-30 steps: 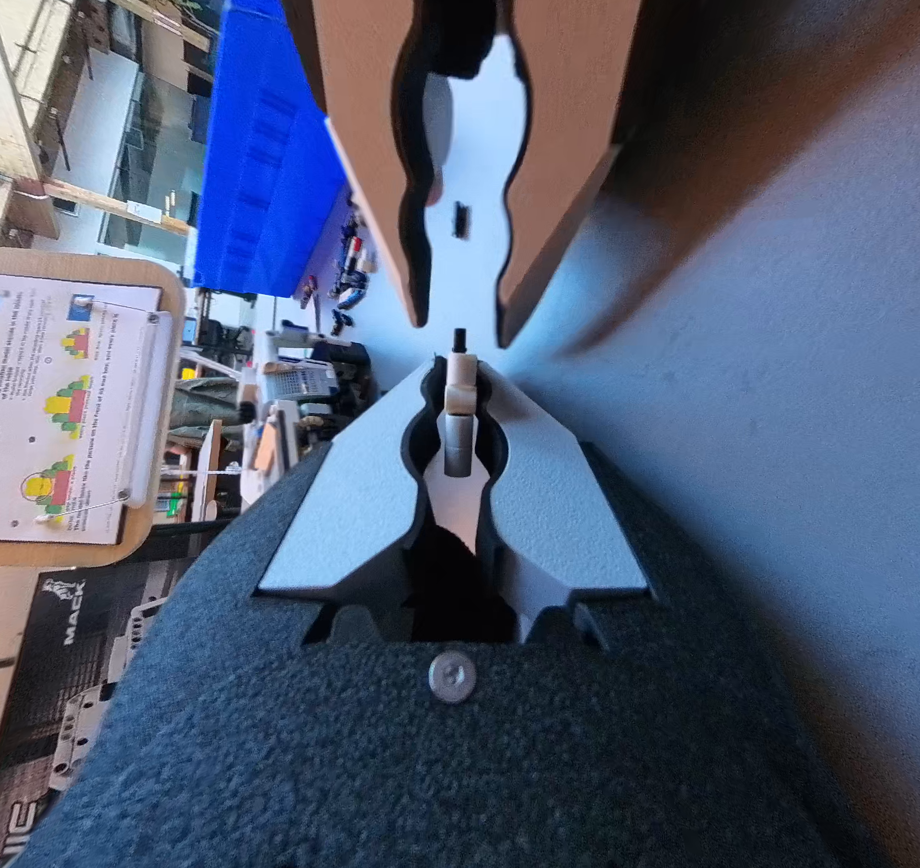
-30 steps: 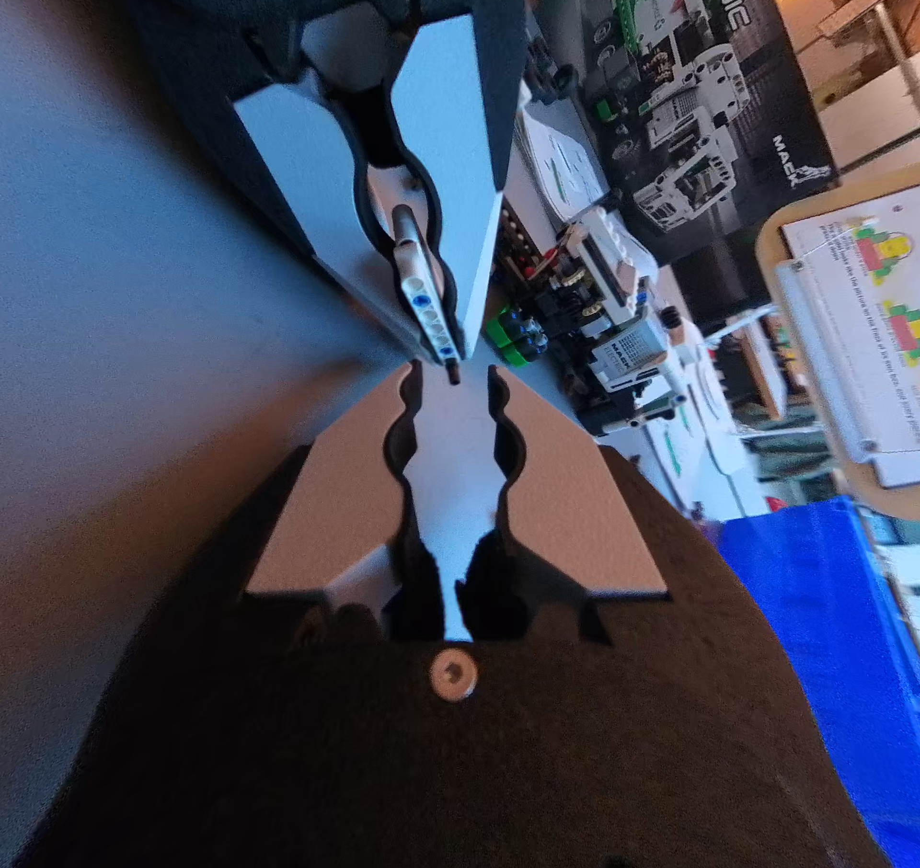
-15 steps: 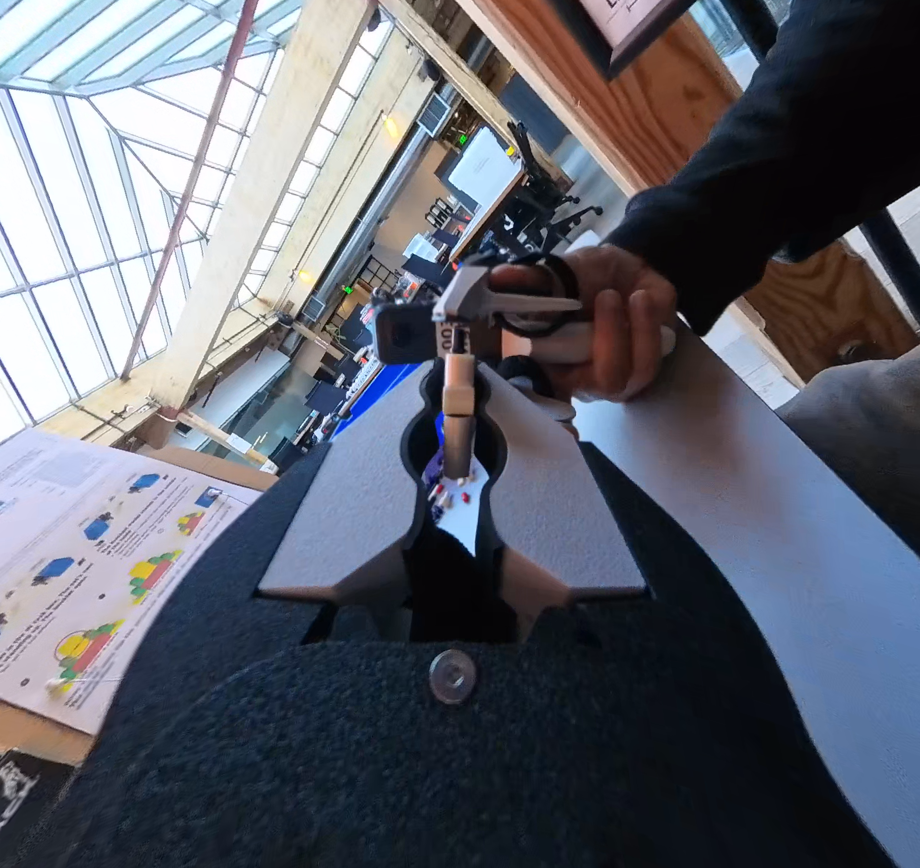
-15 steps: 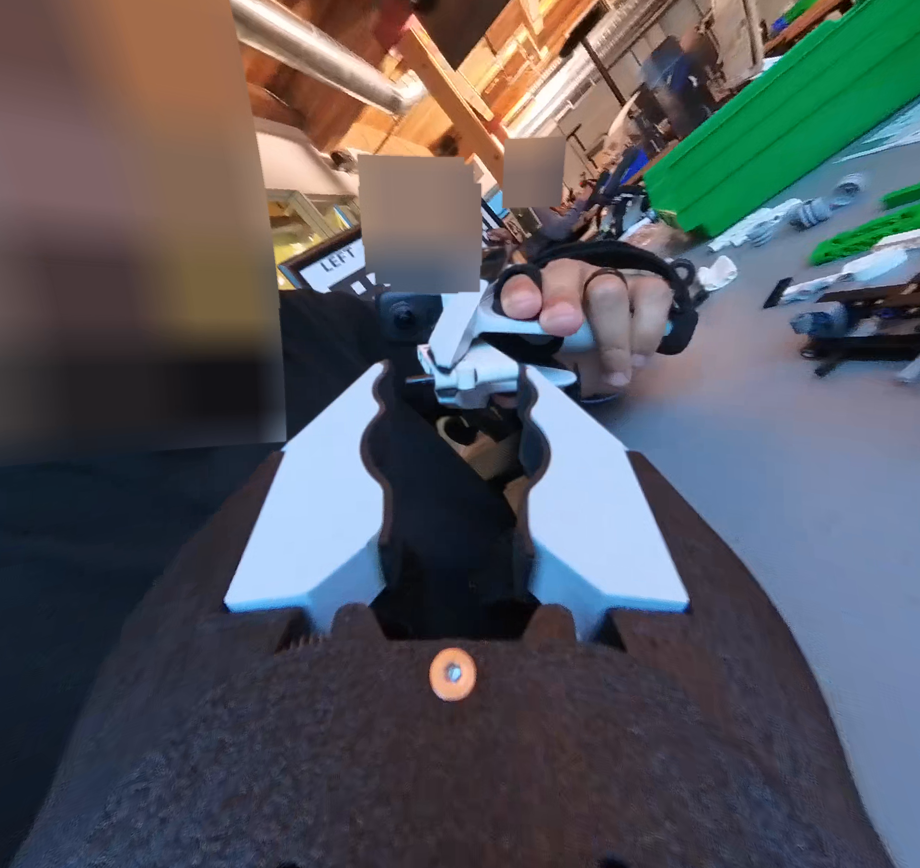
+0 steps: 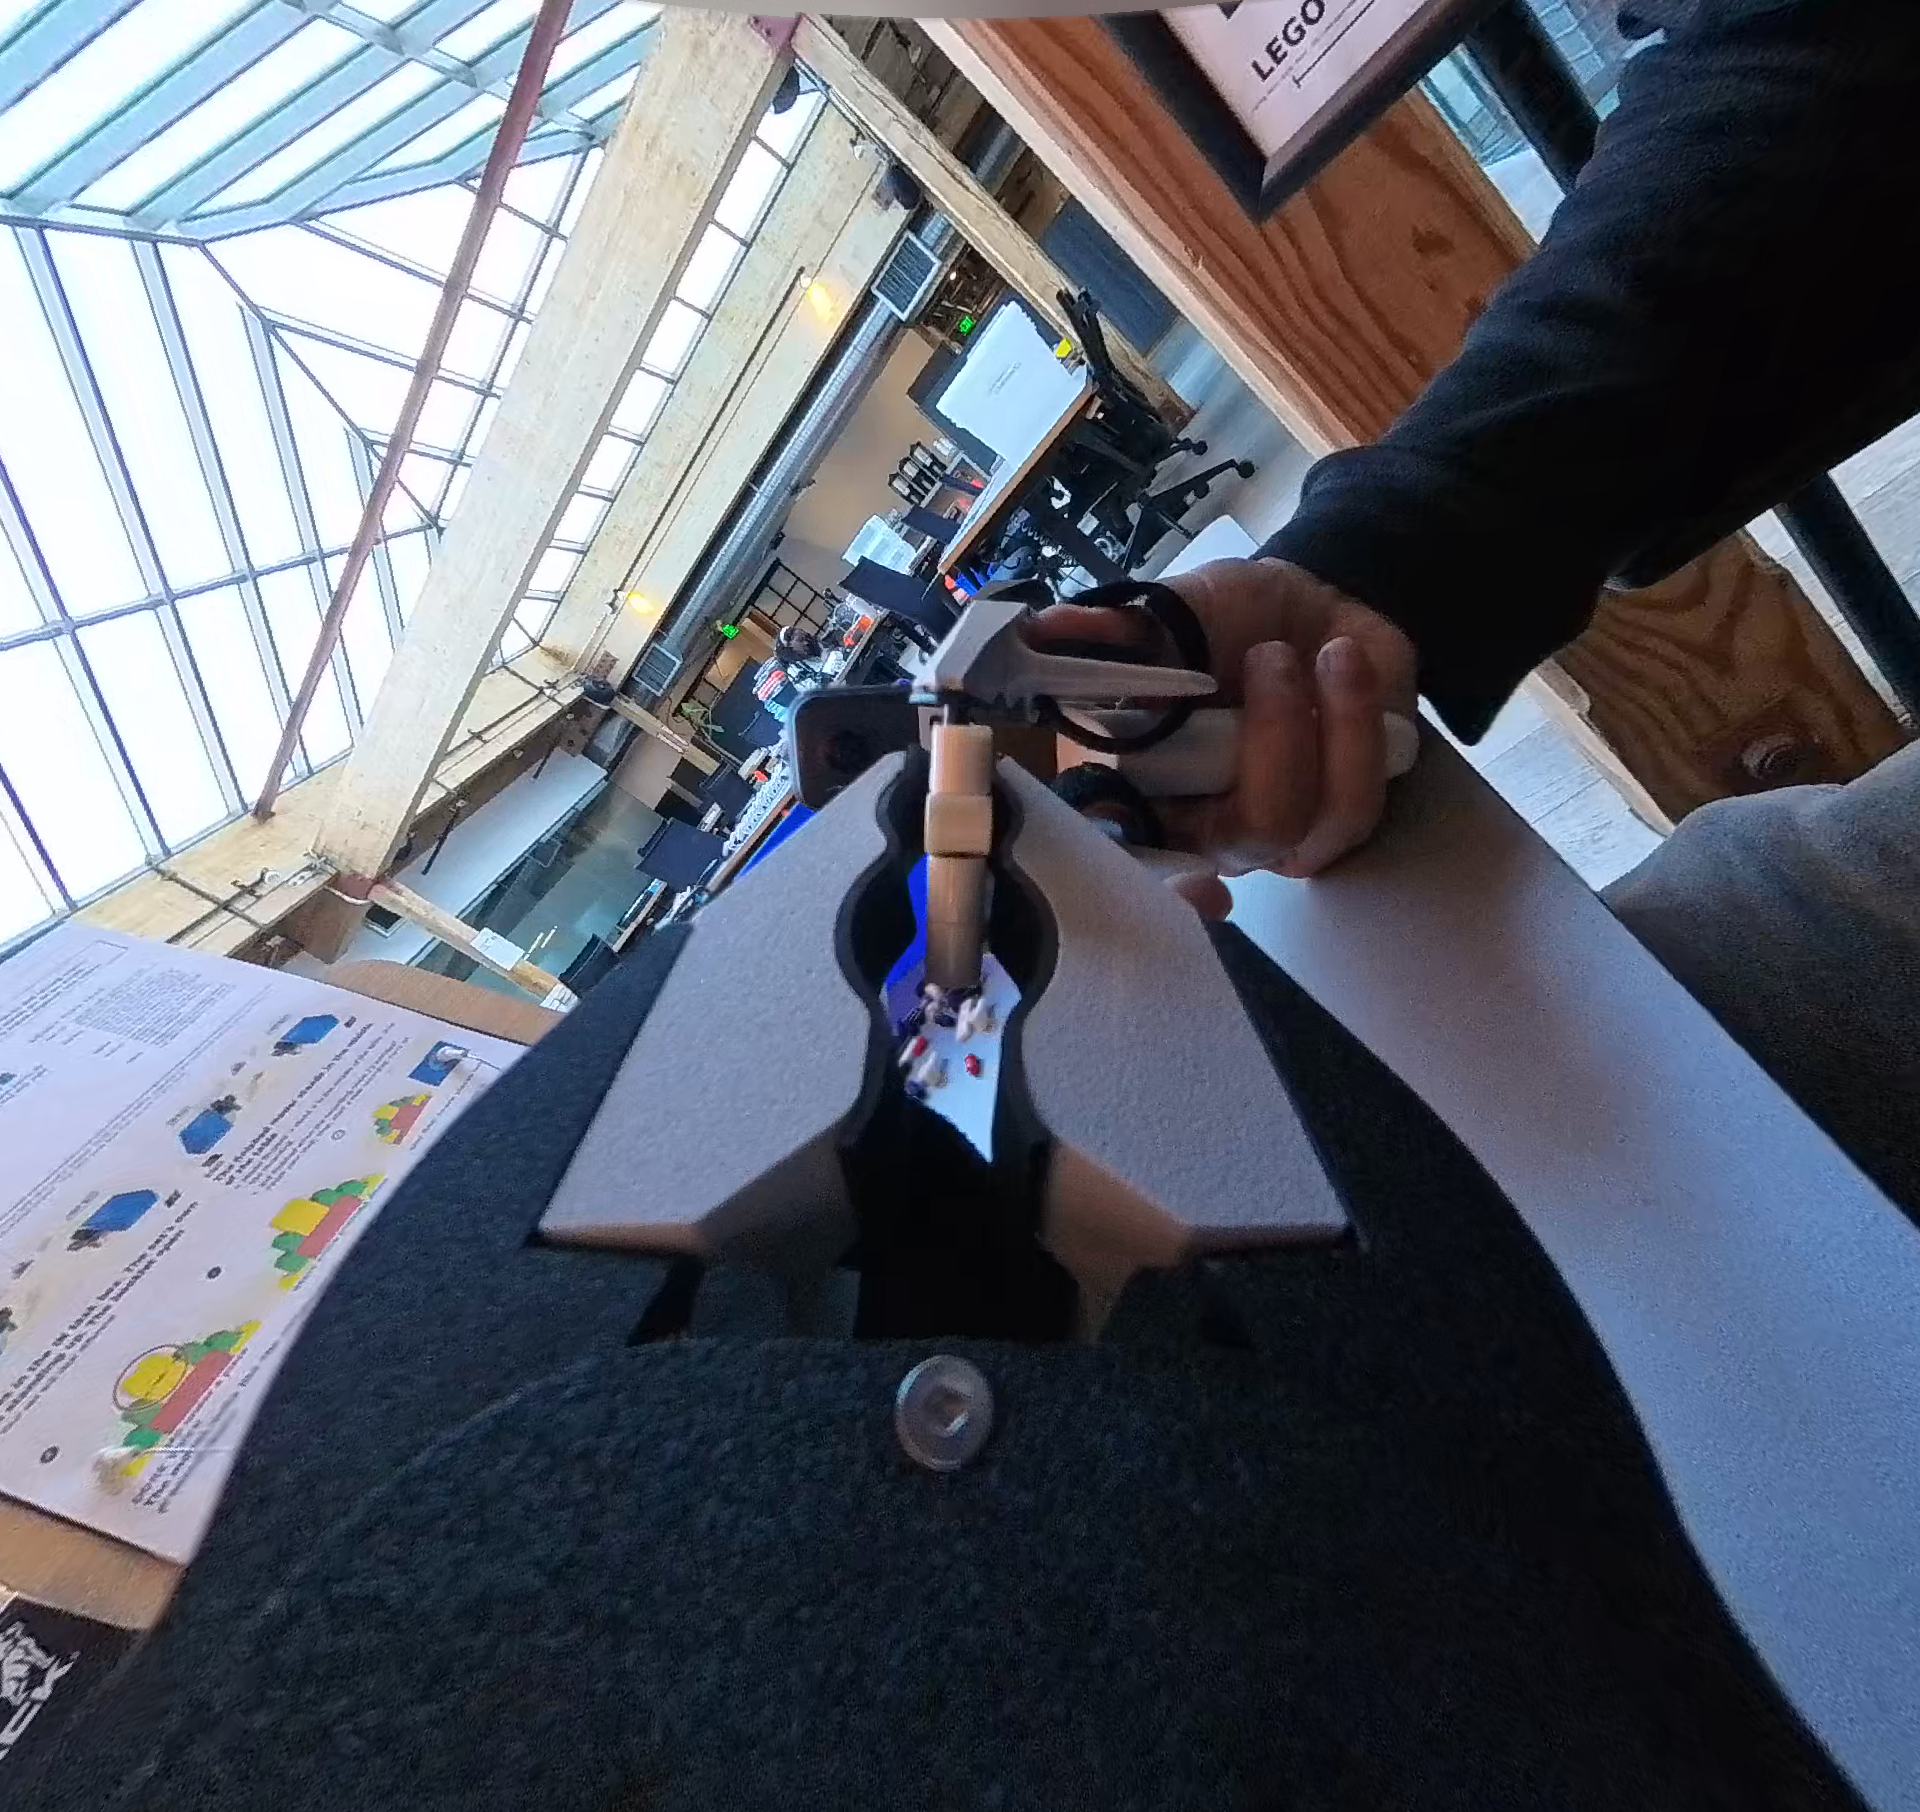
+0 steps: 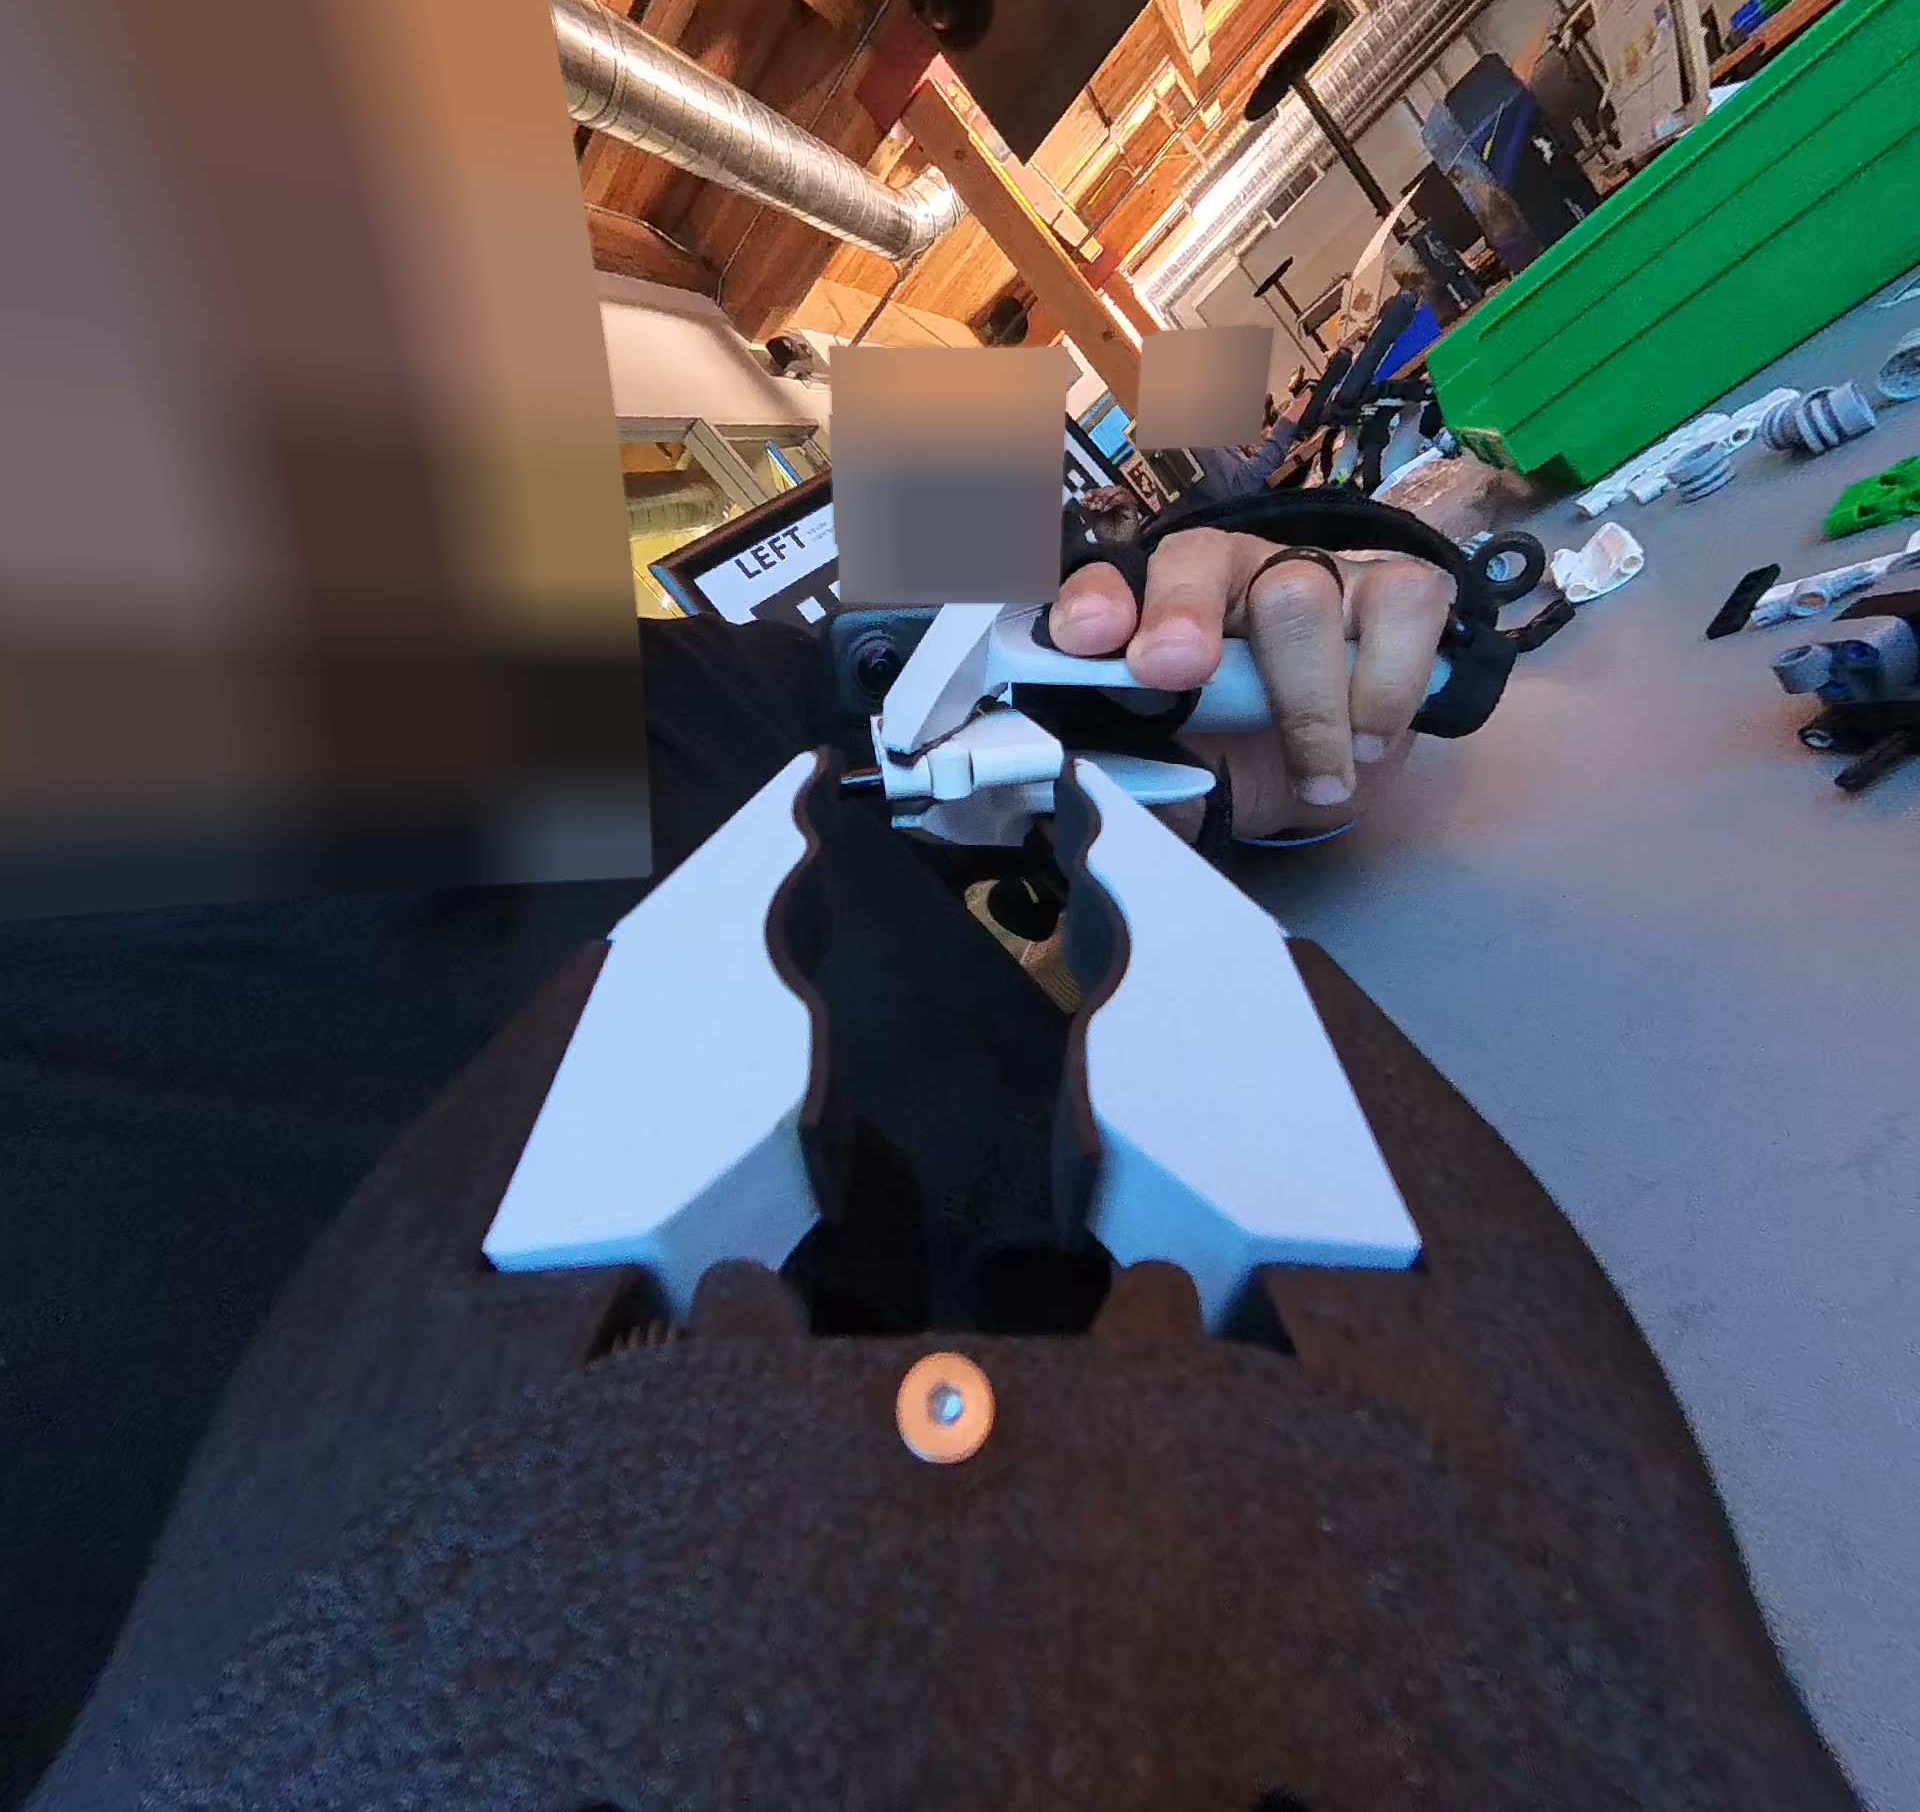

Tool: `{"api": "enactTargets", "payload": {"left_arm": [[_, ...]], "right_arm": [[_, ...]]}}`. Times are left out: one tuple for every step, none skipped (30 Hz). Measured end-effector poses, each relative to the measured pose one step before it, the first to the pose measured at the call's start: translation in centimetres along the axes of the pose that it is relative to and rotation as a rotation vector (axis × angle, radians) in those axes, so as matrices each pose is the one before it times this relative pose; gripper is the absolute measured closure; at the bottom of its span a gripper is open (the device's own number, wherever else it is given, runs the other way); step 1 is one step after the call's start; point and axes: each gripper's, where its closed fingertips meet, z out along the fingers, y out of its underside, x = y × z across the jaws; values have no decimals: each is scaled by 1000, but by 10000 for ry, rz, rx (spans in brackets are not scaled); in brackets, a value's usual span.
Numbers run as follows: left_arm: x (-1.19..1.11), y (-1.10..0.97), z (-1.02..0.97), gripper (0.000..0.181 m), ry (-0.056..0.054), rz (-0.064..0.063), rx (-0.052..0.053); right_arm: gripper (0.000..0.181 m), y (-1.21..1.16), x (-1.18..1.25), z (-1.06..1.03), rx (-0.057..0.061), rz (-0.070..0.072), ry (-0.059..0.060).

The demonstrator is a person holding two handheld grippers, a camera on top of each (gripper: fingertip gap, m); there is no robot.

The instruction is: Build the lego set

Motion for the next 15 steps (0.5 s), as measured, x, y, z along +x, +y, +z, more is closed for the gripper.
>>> {"api": "enactTargets", "payload": {"left_arm": [[22,137,48,175,36,-91,-45],[-60,262,66,175,-15,-122,-111],[-101,389,101,175,-45,-140,-156],[-131,517,92,175,-70,-66,-230],[-81,557,69,175,-76,56,-252],[-73,510,35,175,-110,123,-242],[-110,510,35,175,-142,134,-257],[-107,464,8,175,-88,121,-225],[-163,486,-5,175,-68,56,-219],[-179,397,8,175,-35,-36,-158],[-37,362,44,175,79,-90,-132],[186,410,117,175,198,-90,-187],[286,304,133,175,210,-123,-159],[148,40,61,175,124,-146,-7],[49,-151,14,175,104,-179,102]], "right_arm": [[140,6,42,-77,-37,124,-14],[140,-79,197,-150,-16,108,99],[141,-184,275,-186,73,43,176],[141,-228,430,-225,113,-32,309],[141,-157,521,-223,48,-22,397],[141,-112,481,-244,-3,-37,386],[141,-223,494,-360,66,-93,425],[141,-286,488,-487,115,-102,421],[141,-381,451,-634,164,-48,379],[141,-566,303,-783,284,-36,272],[141,-377,192,-734,160,-15,193],[141,71,294,-501,-112,-90,291],[141,292,278,-240,-197,-184,335],[141,173,87,-123,-81,-114,188],[140,71,-167,-70,-9,-191,50]]}}
